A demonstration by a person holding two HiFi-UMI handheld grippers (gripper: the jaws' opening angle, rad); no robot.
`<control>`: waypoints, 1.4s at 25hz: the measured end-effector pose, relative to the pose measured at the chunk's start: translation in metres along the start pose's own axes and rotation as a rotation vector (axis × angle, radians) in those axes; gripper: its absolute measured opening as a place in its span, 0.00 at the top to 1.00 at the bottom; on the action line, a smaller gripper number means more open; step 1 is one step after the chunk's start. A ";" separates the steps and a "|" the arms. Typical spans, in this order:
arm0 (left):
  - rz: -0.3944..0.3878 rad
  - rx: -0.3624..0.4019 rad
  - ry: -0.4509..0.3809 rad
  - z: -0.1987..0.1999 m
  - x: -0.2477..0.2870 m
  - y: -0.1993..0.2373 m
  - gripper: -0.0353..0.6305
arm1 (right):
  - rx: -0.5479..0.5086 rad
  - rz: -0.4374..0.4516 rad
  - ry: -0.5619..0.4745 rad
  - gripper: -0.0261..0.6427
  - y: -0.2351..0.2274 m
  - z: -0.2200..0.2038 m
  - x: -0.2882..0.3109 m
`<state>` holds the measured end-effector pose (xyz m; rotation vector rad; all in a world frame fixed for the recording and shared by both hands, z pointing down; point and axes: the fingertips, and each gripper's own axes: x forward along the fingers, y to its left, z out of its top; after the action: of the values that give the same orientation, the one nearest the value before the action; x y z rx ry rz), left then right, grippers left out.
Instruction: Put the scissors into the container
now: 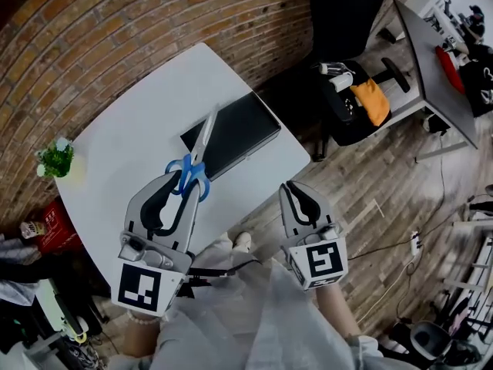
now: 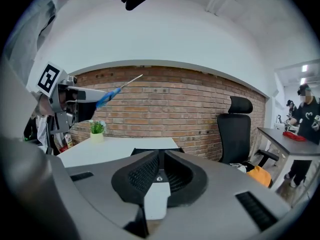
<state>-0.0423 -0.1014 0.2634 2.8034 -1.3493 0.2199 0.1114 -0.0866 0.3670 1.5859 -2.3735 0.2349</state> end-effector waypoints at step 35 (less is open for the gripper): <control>0.132 -0.073 0.117 -0.057 0.013 0.043 0.79 | -0.095 0.216 0.337 0.81 -0.004 -0.135 0.158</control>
<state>-0.0744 -0.1341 0.3201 2.6009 -1.4841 0.3248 0.0766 -0.1888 0.5448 1.1440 -2.2483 0.3936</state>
